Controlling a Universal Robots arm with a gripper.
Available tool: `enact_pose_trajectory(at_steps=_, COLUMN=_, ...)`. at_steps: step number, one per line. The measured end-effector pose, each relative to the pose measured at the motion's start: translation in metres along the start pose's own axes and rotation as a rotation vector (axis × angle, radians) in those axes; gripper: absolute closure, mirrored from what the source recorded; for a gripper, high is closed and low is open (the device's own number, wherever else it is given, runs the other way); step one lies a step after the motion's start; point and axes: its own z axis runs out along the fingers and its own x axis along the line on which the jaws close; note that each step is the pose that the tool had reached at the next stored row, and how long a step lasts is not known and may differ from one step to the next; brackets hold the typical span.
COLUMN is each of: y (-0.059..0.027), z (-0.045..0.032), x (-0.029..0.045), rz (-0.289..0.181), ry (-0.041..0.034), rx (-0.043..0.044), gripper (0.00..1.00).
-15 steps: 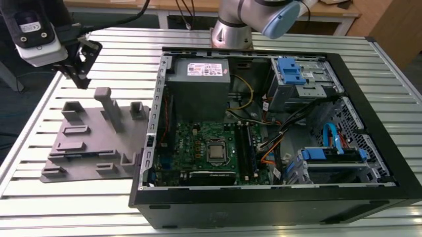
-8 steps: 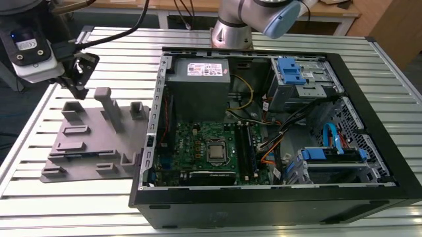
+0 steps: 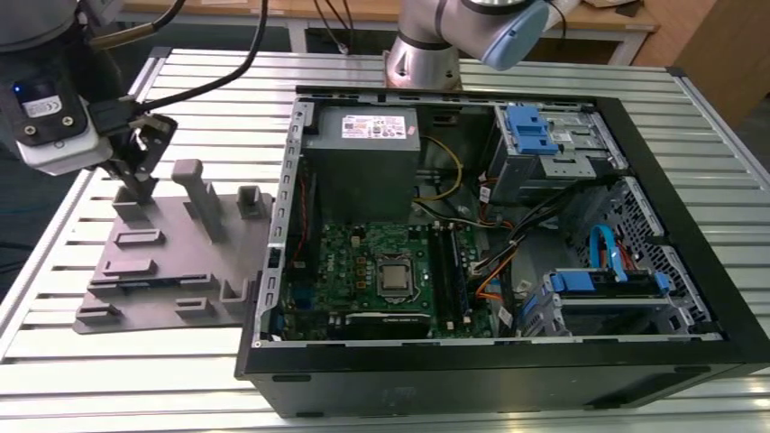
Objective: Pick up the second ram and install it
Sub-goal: 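Reach for the second ram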
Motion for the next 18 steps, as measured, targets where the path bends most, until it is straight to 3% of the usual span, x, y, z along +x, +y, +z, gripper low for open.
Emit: enact_pose_trajectory(at_steps=18, y=-0.0238, z=0.021, x=0.0034, rz=0.0, ry=0.0001, rx=0.0001, gripper=0.93)
